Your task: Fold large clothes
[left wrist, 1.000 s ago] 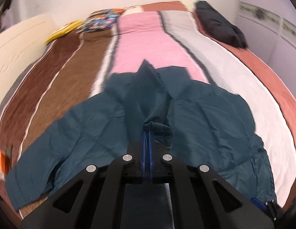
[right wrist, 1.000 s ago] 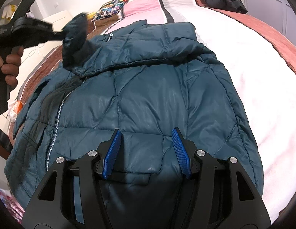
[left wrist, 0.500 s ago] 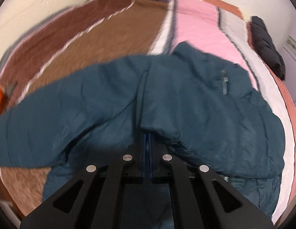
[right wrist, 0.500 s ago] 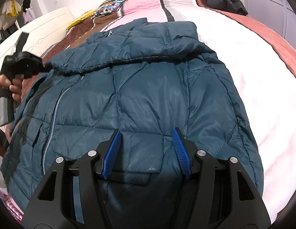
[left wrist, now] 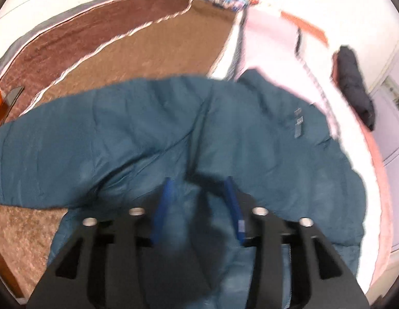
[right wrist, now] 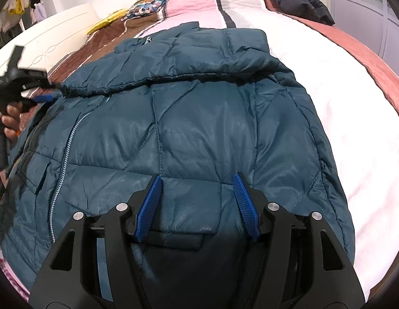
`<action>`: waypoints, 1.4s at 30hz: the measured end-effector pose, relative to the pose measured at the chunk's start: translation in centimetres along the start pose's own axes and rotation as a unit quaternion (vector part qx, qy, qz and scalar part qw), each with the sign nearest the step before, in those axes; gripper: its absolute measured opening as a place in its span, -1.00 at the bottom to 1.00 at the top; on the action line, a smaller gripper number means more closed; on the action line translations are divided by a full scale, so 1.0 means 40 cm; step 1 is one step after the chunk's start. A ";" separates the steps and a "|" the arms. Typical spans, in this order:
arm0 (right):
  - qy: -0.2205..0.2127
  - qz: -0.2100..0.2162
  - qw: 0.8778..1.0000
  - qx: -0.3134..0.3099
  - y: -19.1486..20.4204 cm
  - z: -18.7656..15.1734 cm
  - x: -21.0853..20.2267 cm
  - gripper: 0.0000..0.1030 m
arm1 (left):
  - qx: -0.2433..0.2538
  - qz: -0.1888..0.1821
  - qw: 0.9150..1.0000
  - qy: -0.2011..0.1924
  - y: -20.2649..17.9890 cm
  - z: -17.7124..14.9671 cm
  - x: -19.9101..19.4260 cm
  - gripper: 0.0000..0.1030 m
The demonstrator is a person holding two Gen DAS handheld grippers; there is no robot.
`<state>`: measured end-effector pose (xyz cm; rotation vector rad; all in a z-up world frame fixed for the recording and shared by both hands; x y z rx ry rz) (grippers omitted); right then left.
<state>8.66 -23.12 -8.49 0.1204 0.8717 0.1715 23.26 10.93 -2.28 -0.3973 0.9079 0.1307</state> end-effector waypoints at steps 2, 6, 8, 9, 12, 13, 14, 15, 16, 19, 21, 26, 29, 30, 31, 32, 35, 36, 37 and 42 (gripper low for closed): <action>0.000 -0.002 1.000 -0.001 0.004 -0.001 0.001 0.15 | -0.019 -0.028 0.999 0.007 -0.011 0.012 -0.003 0.03; 0.000 -0.003 1.000 -0.001 0.002 -0.001 0.001 0.15 | -0.053 -0.028 0.998 0.026 -0.033 0.031 0.044 0.16; 0.000 -0.003 1.000 -0.001 0.003 -0.001 0.001 0.15 | -0.053 -0.001 0.998 0.037 -0.045 0.031 0.076 0.13; 0.000 -0.002 1.000 0.000 0.002 -0.001 0.001 0.15 | -0.051 0.010 0.998 0.044 -0.051 0.030 0.094 -0.18; 0.001 0.002 1.000 0.002 -0.001 0.000 0.001 0.15 | -0.057 0.011 0.997 0.049 -0.044 0.020 0.100 -0.50; 0.000 0.004 1.000 0.003 -0.002 0.000 0.001 0.15 | -0.058 0.002 0.997 0.045 -0.045 0.015 0.089 -0.57; 0.000 0.005 1.000 0.004 -0.004 0.000 0.000 0.15 | -0.054 0.001 0.998 0.042 -0.046 0.009 0.076 -0.59; 0.000 0.006 1.000 0.004 -0.004 0.000 0.000 0.15 | -0.052 0.000 0.998 0.038 -0.046 0.005 0.067 -0.61; 0.000 0.006 1.000 0.004 -0.006 0.001 0.000 0.15 | -0.050 -0.002 0.998 0.035 -0.045 -0.001 0.056 -0.61; 0.000 0.007 1.000 0.004 -0.008 0.000 -0.002 0.15 | -0.063 0.004 0.997 0.044 -0.028 -0.015 0.060 -0.55; 0.000 0.006 1.000 0.003 -0.011 0.000 -0.004 0.15 | -0.073 0.024 0.995 0.055 -0.017 -0.018 0.086 -0.32; 0.001 0.006 1.000 0.003 -0.012 0.002 -0.005 0.15 | -0.098 0.010 0.994 0.055 0.011 -0.025 0.056 0.10; 0.001 0.000 1.000 -0.002 -0.005 0.001 -0.005 0.15 | -0.099 -0.011 0.994 0.045 0.054 -0.038 -0.001 0.12; 0.001 -0.002 1.000 -0.003 -0.004 0.001 -0.005 0.15 | -0.097 -0.012 0.994 0.039 0.072 -0.044 -0.021 0.13; 0.002 -0.003 1.000 -0.003 0.000 0.002 -0.003 0.15 | -0.096 -0.012 0.995 0.032 0.099 -0.052 -0.046 0.15; 0.002 -0.005 1.000 -0.004 0.002 0.001 -0.003 0.15 | -0.097 -0.010 0.995 0.027 0.119 -0.056 -0.062 0.16; 0.002 -0.011 1.000 -0.007 0.011 0.000 -0.001 0.16 | -0.114 0.005 0.993 0.010 0.225 -0.077 -0.119 0.18; 0.002 -0.015 1.000 -0.010 0.015 -0.001 0.000 0.16 | -0.128 0.013 0.992 0.005 0.272 -0.084 -0.136 0.18; 0.002 -0.018 1.000 -0.013 0.018 -0.001 0.002 0.16 | -0.146 0.021 0.989 0.000 0.323 -0.089 -0.151 0.19; 0.002 -0.035 0.999 -0.023 0.027 0.000 0.006 0.18 | -0.251 0.035 0.967 -0.019 0.546 -0.112 -0.188 0.21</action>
Point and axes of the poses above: each gripper's, at about its wrist camera, not at the fingertips, and x roughly the way its jaws point, y to its left, z to its top, the point moved 1 cm from there along x, roughly the way its jaws point, and after that the axes turned 2 degrees about -x, right-handed, at the moved point
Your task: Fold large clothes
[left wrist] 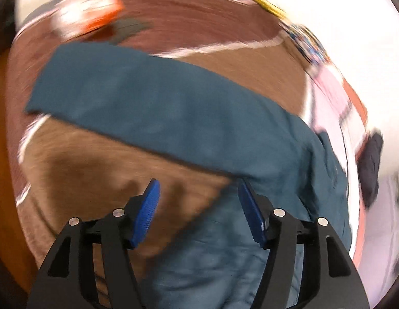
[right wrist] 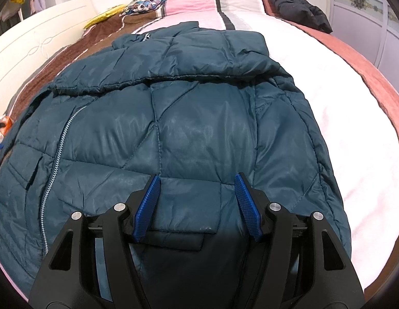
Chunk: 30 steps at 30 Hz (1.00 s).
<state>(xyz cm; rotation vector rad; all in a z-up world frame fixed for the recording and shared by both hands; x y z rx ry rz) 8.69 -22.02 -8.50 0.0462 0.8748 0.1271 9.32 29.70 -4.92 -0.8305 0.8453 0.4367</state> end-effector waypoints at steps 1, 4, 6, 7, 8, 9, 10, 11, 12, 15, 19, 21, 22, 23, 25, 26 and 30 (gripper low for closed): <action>0.000 -0.002 1.000 -0.002 0.000 0.000 0.000 0.18 | -0.034 0.001 0.999 -0.003 0.054 0.021 0.000 0.21; 0.001 -0.011 1.000 -0.007 0.005 0.002 0.002 0.19 | -0.088 0.006 0.996 -0.017 0.141 0.061 0.008 0.21; 0.001 -0.013 1.000 -0.005 0.006 0.004 0.004 0.19 | -0.114 0.015 0.993 -0.026 0.189 0.085 0.020 0.21; 0.001 -0.014 1.000 -0.005 0.006 0.004 0.002 0.19 | -0.124 0.014 0.992 -0.026 0.209 0.095 0.027 0.22; 0.002 -0.016 1.000 -0.005 0.007 0.005 0.003 0.19 | -0.138 0.014 0.990 -0.025 0.226 0.103 0.036 0.22; 0.002 -0.018 1.000 -0.006 0.009 0.006 0.003 0.20 | -0.157 0.011 0.987 -0.024 0.246 0.112 0.046 0.22; 0.003 -0.021 1.000 -0.007 0.011 0.007 0.004 0.20 | -0.170 0.009 0.985 -0.023 0.260 0.118 0.055 0.22; 0.003 -0.023 1.000 -0.008 0.012 0.007 0.005 0.20 | -0.181 0.009 0.983 -0.023 0.276 0.125 0.065 0.22; 0.004 -0.026 1.000 -0.008 0.014 0.008 0.006 0.20 | -0.187 0.008 0.982 -0.023 0.282 0.130 0.074 0.22; 0.005 -0.034 0.999 -0.013 0.019 0.008 0.006 0.20 | -0.202 0.001 0.979 -0.027 0.302 0.150 0.095 0.22; 0.006 -0.043 0.999 -0.017 0.024 0.010 0.006 0.21 | -0.213 -0.005 0.976 -0.053 0.314 0.183 0.103 0.15; 0.006 -0.046 0.999 -0.017 0.026 0.011 0.007 0.21 | -0.218 -0.002 0.974 -0.056 0.323 0.196 0.103 -0.11; 0.007 -0.047 0.999 -0.017 0.027 0.010 0.006 0.21 | -0.214 0.004 0.975 -0.057 0.326 0.202 0.103 -0.42; 0.007 -0.047 0.999 -0.017 0.027 0.010 0.007 0.21 | -0.207 0.005 0.977 -0.058 0.327 0.208 0.101 -0.59; 0.007 -0.047 0.999 -0.017 0.027 0.011 0.007 0.21 | -0.180 0.005 0.981 -0.067 0.317 0.223 0.082 -0.82; 0.007 -0.046 0.999 -0.016 0.027 0.011 0.007 0.21 | -0.172 0.002 0.982 -0.073 0.313 0.225 0.068 -0.84; 0.006 -0.043 0.999 -0.013 0.024 0.011 0.006 0.21 | -0.115 -0.013 0.987 -0.107 0.244 0.243 -0.010 -0.89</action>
Point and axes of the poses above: each gripper's, at about its wrist camera, not at the fingertips, and x roughly the way its jaws point, y to its left, z to its top, the point moved 1 cm from there along x, roughly the way its jaws point, and after that the axes turned 2 degrees about -x, right-handed, at the moved point
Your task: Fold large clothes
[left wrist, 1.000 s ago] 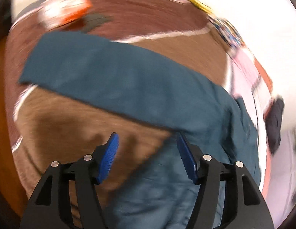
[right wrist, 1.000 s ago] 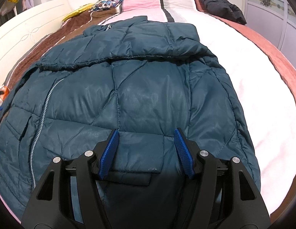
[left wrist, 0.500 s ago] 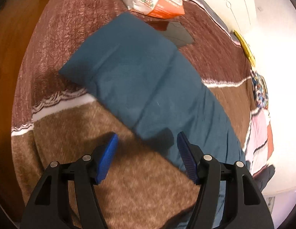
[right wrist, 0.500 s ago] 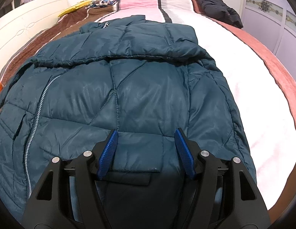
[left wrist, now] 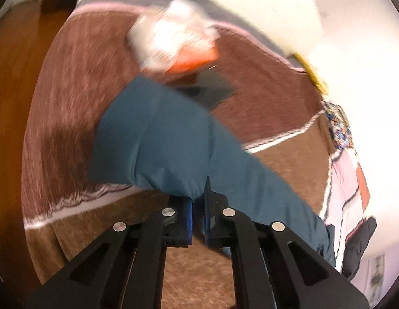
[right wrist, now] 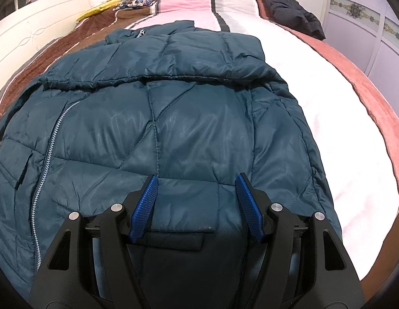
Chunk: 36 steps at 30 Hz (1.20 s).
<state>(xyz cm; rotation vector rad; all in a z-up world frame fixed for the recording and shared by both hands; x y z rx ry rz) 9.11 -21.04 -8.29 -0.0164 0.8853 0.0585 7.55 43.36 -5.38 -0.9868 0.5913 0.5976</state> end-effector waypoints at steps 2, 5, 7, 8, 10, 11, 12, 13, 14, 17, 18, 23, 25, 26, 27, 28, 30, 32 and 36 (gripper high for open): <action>-0.001 0.003 1.000 0.002 -0.005 -0.001 -0.004 0.21 | 0.026 -0.023 0.999 -0.014 -0.055 0.010 -0.043 -0.89; -0.002 0.012 1.000 0.010 -0.016 -0.002 -0.011 0.21 | 0.075 -0.066 0.994 -0.039 -0.167 0.019 -0.118 -0.89; -0.003 0.018 1.000 0.017 -0.023 -0.002 -0.017 0.21 | 0.113 -0.094 0.988 -0.052 -0.250 0.012 -0.160 -0.89; -0.003 0.021 1.000 0.019 -0.026 -0.001 -0.019 0.21 | 0.137 -0.111 0.983 -0.058 -0.301 0.002 -0.184 -0.89; -0.004 0.030 0.999 0.026 -0.032 0.000 -0.026 0.21 | 0.182 -0.141 0.971 -0.064 -0.388 -0.026 -0.226 -0.89; -0.006 0.035 0.999 0.030 -0.036 0.002 -0.032 0.21 | 0.214 -0.160 0.961 -0.067 -0.451 -0.052 -0.254 -0.89; -0.009 0.041 0.999 0.033 -0.039 0.005 -0.039 0.21 | 0.233 -0.173 0.954 -0.068 -0.489 -0.071 -0.271 -0.89; -0.012 0.045 0.998 0.035 -0.043 0.010 -0.047 0.21 | 0.256 -0.190 0.946 -0.066 -0.535 -0.098 -0.289 -0.89; -0.018 0.051 0.998 0.039 -0.047 0.016 -0.058 0.21 | 0.273 -0.203 0.938 -0.064 -0.568 -0.122 -0.302 -0.89; -0.038 0.061 0.996 0.046 -0.066 0.045 -0.092 0.21 | 0.325 -0.243 0.913 -0.049 -0.669 -0.220 -0.330 -0.89; -0.045 0.064 0.996 0.049 -0.075 0.056 -0.104 0.21 | 0.344 -0.257 0.903 -0.035 -0.705 -0.267 -0.332 -0.89; -0.084 0.072 0.991 0.079 -0.153 0.117 -0.154 0.21 | 0.411 -0.285 0.865 0.032 -0.804 -0.475 -0.284 -0.89; -0.095 0.073 0.988 0.099 -0.193 0.132 -0.165 0.21 | 0.425 -0.290 0.855 0.063 -0.822 -0.559 -0.245 -0.89; -0.099 0.072 0.987 0.108 -0.211 0.135 -0.167 0.21 | 0.432 -0.289 0.850 0.083 -0.830 -0.609 -0.214 -0.89; -0.102 0.069 0.985 0.119 -0.234 0.138 -0.168 0.21 | 0.438 -0.285 0.846 0.104 -0.835 -0.660 -0.178 -0.89; -0.104 0.067 0.984 0.127 -0.249 0.138 -0.168 0.21 | 0.440 -0.282 0.845 0.116 -0.836 -0.688 -0.154 -0.89; -0.104 0.065 0.982 0.144 -0.283 0.137 -0.164 0.22 | 0.452 -0.264 0.840 0.142 -0.833 -0.769 -0.078 -0.89; -0.101 0.068 0.979 0.163 -0.313 0.125 -0.160 0.22 | 0.477 -0.239 0.832 0.151 -0.817 -0.835 -0.019 -0.89; -0.091 0.071 0.977 0.178 -0.345 0.106 -0.147 0.22 | 0.523 -0.200 0.813 0.157 -0.794 -0.918 0.053 -0.88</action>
Point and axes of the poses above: each gripper's, at about its wrist camera, not at the fingertips, and x roughly the way its jaws point, y to its left, z to its top, the point moved 1 cm from there along x, roughly the way its jaws point, and after that the axes turned 2 degrees about -x, right-handed, at the moved point
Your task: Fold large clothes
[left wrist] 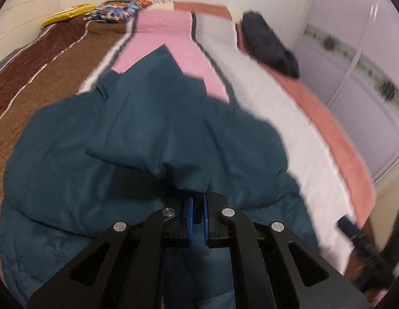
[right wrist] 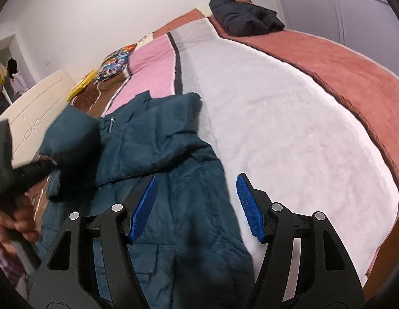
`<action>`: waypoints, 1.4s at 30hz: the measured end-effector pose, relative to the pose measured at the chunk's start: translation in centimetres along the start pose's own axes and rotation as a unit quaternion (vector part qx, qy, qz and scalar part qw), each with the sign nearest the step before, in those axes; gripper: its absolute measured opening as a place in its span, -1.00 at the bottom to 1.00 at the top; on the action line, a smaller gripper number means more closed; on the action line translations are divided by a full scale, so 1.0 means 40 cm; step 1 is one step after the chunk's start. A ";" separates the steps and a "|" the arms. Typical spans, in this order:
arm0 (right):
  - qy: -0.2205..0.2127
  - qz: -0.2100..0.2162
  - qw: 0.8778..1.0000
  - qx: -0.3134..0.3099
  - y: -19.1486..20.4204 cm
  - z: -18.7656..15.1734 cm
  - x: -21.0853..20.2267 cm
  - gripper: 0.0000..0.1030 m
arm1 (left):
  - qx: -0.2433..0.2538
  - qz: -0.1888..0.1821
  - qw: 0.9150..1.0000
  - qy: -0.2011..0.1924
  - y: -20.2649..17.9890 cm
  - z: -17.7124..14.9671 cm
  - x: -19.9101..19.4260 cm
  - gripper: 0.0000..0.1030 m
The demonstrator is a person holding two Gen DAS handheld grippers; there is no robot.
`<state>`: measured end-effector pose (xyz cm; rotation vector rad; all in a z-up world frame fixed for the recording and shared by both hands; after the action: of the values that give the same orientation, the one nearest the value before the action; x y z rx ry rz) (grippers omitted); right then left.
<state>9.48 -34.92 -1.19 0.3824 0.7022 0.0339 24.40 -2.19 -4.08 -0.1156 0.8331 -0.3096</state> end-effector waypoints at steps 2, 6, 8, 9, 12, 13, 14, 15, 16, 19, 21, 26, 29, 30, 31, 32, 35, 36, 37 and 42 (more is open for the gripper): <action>0.003 0.002 1.000 0.004 -0.011 -0.004 0.003 0.22 | 0.022 0.015 1.000 0.012 -0.013 -0.028 0.020 -0.83; 0.016 0.014 1.000 0.011 -0.007 -0.006 0.020 0.23 | 0.025 0.006 0.998 0.053 -0.008 -0.058 0.025 0.15; 0.023 0.021 0.999 0.008 0.002 -0.008 0.026 0.25 | 0.033 -0.015 0.998 0.058 -0.007 -0.072 0.006 0.16; 0.027 0.024 0.999 0.007 0.006 -0.009 0.030 0.25 | 0.038 -0.020 0.997 0.060 -0.008 -0.074 -0.003 0.16; 0.040 0.035 0.999 0.008 0.022 -0.014 0.040 0.25 | 0.038 -0.046 0.997 0.050 0.004 -0.090 -0.054 0.17; 0.048 0.042 0.998 0.011 0.027 -0.014 0.048 0.25 | 0.034 -0.053 0.997 0.046 0.013 -0.098 -0.074 0.18; 0.056 0.049 0.997 0.016 0.032 -0.014 0.055 0.26 | 0.031 -0.059 0.997 0.044 0.016 -0.109 -0.087 0.18; 0.063 0.056 0.996 0.022 0.038 -0.014 0.063 0.26 | 0.025 -0.065 0.997 0.040 0.028 -0.121 -0.107 0.18; 0.075 0.068 0.994 0.032 0.045 -0.014 0.073 0.26 | 0.022 -0.066 0.997 0.038 0.032 -0.133 -0.113 0.19; 0.099 0.111 0.987 0.061 0.078 -0.006 0.099 0.33 | 0.005 -0.066 0.997 0.027 0.069 -0.168 -0.148 0.19; 0.111 0.138 0.981 0.080 0.105 0.006 0.113 0.39 | -0.009 -0.059 0.998 0.022 0.109 -0.193 -0.179 0.19; 0.136 0.118 0.982 0.064 0.190 0.032 0.171 0.42 | -0.036 -0.029 0.999 0.009 0.202 -0.245 -0.242 0.19; 0.164 0.108 0.978 0.064 0.225 0.022 0.219 0.42 | -0.054 -0.009 0.998 0.007 0.256 -0.275 -0.271 0.19; 0.170 0.102 0.978 0.067 0.229 0.016 0.232 0.34 | -0.061 -0.002 0.998 0.007 0.275 -0.287 -0.282 0.19; 0.179 0.095 0.977 0.072 0.235 0.010 0.247 0.15 | -0.068 0.004 0.998 0.006 0.295 -0.299 -0.292 0.19; 0.184 0.094 0.976 0.072 0.235 0.002 0.253 -0.28 | -0.074 0.006 0.997 0.006 0.311 -0.308 -0.299 0.19; 0.199 0.118 0.970 0.077 0.239 -0.004 0.264 -0.83 | -0.092 0.020 0.996 0.004 0.358 -0.335 -0.318 0.19; 0.193 0.119 0.971 0.075 0.238 -0.003 0.255 -0.86 | -0.099 0.024 0.995 0.003 0.372 -0.341 -0.323 0.19; 0.185 0.120 0.973 0.070 0.237 -0.001 0.243 -0.86 | -0.106 0.027 0.994 0.003 0.386 -0.347 -0.327 0.19; 0.174 0.106 0.977 0.069 0.214 -0.014 0.203 -0.87 | -0.130 0.034 0.991 -0.005 0.438 -0.360 -0.343 0.19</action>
<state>16.17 -25.49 -3.63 0.5927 1.0104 0.2614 8.98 19.05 -7.86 -0.3314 0.8638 -0.1359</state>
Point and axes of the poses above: each gripper's, at about its wrist camera, not at the fingertips, and x roughly the way its jaws point, y to its left, z to its top, the point moved 1 cm from there along x, roughly the way its jaws point, and after that the axes turned 2 degrees about -x, right-handed, at the moved point
